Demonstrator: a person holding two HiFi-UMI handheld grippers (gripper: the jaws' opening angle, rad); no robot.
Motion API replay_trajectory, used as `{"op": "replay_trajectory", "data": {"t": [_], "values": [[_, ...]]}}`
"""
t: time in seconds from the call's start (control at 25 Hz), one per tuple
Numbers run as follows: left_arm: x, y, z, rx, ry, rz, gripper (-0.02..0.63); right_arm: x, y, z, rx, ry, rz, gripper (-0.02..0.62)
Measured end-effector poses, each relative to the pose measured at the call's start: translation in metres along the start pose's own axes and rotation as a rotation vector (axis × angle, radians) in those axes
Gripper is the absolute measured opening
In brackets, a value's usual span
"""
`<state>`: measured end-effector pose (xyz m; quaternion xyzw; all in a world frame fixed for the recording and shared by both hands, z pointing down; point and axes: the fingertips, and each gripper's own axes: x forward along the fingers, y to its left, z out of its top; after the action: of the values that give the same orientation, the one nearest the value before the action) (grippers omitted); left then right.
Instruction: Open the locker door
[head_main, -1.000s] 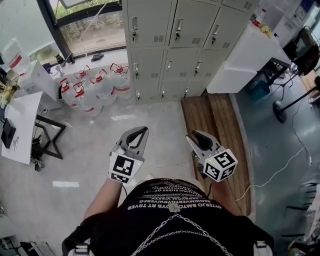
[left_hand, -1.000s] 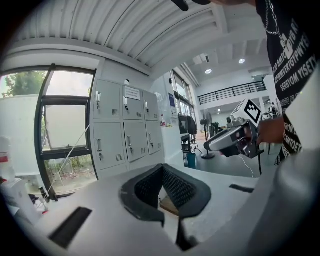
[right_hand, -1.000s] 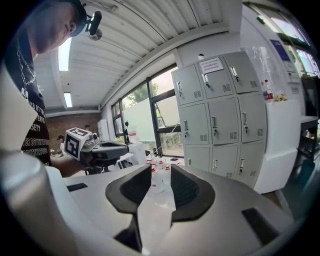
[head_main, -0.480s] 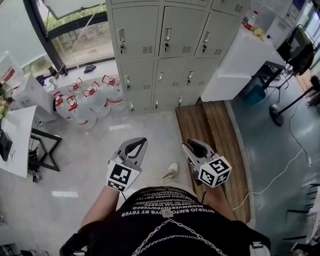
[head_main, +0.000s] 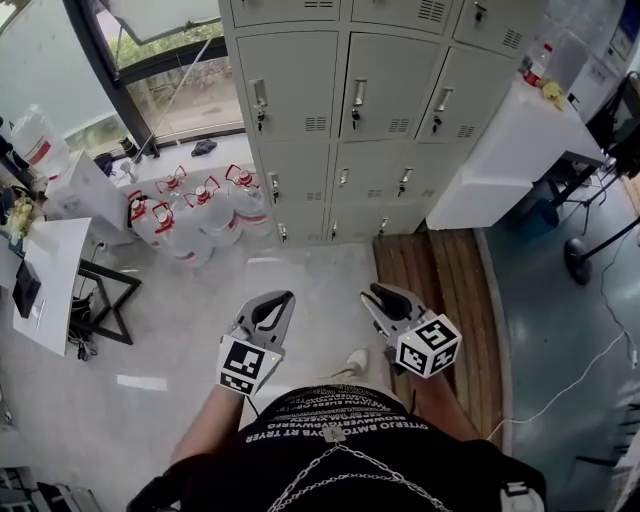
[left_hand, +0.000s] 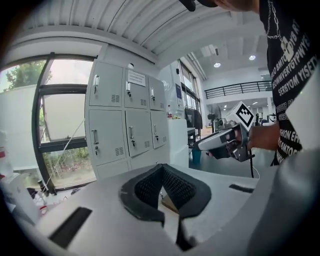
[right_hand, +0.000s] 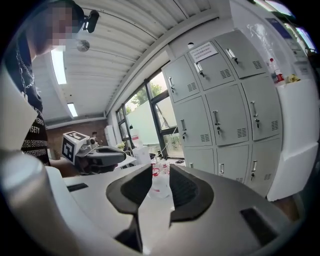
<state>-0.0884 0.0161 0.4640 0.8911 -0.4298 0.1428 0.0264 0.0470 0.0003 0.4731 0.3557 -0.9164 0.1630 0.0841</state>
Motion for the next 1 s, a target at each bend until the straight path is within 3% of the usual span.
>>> {"op": "replay_trajectory", "data": {"t": [0.4,0.6,0.72,1.0], "values": [[0.086,-0.009,0.043,0.037,-0.014,0.007,0.005,-0.016,-0.085,0.036,-0.009,-0.037,0.006,0.100],[0.138,-0.032,0.075,0.067,-0.051,-0.015,0.005,-0.039,-0.137,0.047,-0.005,-0.060,-0.012,0.098],[0.160,-0.043,0.091,0.044,-0.090,-0.014,0.005,-0.049,-0.159,0.047,-0.008,-0.058,0.002,0.097],[0.175,-0.041,0.081,0.011,-0.036,0.056,0.005,-0.050,-0.187,0.044,0.014,-0.051,0.049,0.095]]}}
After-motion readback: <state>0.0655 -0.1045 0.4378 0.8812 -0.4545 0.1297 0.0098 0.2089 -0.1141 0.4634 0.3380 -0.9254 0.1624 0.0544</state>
